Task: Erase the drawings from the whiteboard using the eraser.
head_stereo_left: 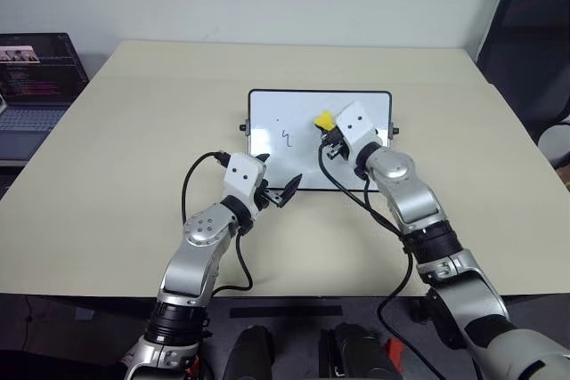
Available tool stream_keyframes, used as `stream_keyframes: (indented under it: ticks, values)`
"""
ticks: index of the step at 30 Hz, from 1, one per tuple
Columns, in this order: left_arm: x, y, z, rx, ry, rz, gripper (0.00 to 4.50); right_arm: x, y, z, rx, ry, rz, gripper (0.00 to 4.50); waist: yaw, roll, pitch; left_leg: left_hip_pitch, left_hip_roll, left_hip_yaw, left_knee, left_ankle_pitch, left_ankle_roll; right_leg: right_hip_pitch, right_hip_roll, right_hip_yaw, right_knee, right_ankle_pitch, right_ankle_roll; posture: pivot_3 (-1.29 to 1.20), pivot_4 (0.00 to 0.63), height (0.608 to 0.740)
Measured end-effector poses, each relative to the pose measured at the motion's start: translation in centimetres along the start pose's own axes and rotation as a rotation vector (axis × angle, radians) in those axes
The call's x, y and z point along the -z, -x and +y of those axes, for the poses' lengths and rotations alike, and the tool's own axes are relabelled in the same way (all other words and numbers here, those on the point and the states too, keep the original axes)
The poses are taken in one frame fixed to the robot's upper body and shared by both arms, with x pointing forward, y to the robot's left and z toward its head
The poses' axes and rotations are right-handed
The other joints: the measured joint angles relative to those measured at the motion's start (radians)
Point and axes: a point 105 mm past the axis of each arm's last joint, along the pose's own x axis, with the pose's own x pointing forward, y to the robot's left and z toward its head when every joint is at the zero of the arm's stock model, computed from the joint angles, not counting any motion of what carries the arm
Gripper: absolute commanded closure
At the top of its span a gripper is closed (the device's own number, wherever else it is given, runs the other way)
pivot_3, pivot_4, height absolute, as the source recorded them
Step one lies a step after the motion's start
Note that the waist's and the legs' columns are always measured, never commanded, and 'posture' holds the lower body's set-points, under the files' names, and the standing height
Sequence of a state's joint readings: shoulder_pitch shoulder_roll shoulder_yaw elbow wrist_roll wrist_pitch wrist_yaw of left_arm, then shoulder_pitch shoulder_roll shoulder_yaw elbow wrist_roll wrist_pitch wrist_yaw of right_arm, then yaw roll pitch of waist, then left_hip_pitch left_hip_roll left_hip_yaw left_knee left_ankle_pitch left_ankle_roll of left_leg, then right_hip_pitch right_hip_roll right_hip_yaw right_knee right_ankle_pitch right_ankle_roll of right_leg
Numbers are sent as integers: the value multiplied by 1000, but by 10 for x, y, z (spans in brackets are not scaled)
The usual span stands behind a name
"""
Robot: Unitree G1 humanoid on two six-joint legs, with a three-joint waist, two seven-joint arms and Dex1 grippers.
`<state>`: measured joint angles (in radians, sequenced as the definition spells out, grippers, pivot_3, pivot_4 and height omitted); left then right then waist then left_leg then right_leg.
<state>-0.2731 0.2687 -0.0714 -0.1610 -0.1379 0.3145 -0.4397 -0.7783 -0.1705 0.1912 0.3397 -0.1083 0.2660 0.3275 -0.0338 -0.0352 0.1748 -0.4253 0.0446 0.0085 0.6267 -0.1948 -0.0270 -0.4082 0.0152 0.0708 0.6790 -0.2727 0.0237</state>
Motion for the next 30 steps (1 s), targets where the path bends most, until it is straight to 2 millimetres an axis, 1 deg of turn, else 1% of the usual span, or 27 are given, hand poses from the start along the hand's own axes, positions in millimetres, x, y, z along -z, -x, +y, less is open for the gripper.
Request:
stream_keyframes:
  ticks: [3,9,12,21,30]
  values:
    - [1,0,0,-1,1,5,0,11,-3,7,-19,9,34,3416,-1,0,0,0,0,0,0,0,0,0,0,0,0,0,0,0,150,740]
    - [-7,2,0,-9,-10,-15,0,13,-2,11,-43,46,59,3416,-1,0,0,0,0,0,0,0,0,0,0,0,1,0,0,0,150,740]
    - [-4,2,0,-11,-4,-3,0,18,3,13,-55,51,74,3416,0,0,0,0,0,0,1,0,0,0,0,0,1,0,0,0,150,740]
    - [-3,4,-1,-13,-1,0,0,39,30,17,-63,40,137,3416,1,0,-1,1,0,-1,2,0,0,2,0,-1,1,-1,2,0,150,740]
    - [-4,3,-3,-8,2,-3,0,44,37,15,-61,47,159,3416,3,0,-1,2,0,-1,2,0,0,3,0,0,1,-3,4,0,150,740]
